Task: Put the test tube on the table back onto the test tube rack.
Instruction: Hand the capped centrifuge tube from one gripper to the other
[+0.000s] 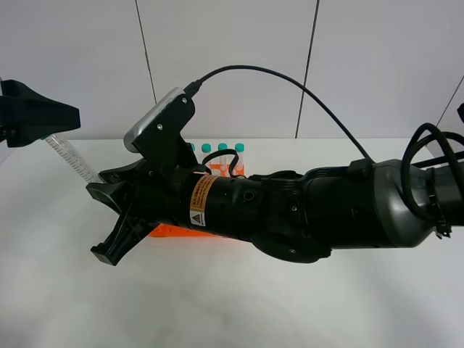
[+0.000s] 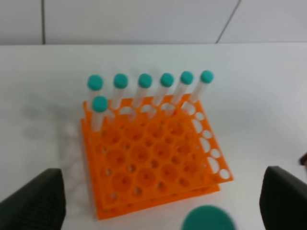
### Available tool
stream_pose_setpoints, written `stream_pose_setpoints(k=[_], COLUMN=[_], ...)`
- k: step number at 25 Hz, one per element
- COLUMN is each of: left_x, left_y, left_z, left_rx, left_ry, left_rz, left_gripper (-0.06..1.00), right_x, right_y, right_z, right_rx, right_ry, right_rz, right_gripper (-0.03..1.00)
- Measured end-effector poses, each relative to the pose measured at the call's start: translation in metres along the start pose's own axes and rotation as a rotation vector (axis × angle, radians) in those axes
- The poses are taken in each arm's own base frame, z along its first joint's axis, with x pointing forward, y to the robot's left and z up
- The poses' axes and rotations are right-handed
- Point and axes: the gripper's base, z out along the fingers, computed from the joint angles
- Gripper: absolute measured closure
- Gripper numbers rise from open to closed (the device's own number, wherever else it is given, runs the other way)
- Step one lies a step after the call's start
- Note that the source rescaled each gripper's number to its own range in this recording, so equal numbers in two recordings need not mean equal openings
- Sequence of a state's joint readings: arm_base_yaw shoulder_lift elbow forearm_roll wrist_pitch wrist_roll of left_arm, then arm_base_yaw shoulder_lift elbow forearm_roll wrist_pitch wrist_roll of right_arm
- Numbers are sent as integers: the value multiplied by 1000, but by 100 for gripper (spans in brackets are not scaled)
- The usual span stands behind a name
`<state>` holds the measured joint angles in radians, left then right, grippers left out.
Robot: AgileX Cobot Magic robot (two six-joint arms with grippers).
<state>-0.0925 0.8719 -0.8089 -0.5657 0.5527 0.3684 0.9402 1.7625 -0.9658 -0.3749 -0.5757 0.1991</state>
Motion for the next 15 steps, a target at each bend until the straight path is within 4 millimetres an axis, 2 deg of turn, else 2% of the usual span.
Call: stream_pose_setpoints(k=[6,12,15], left_x=[3,5,5], left_y=[-2,-3,-3], left_z=[0,0,0], left_rx=[24,31,31], left_ry=[38,53,52], left_rz=[-4,-5,-4], left_gripper=[8,12,22], right_x=[0,0,0], right_y=[0,0,0], right_z=[0,0,0], right_rx=[0,3,3], right_ry=[2,3,3], right_rz=[-8,-19,-21], right_gripper=[96,96,96])
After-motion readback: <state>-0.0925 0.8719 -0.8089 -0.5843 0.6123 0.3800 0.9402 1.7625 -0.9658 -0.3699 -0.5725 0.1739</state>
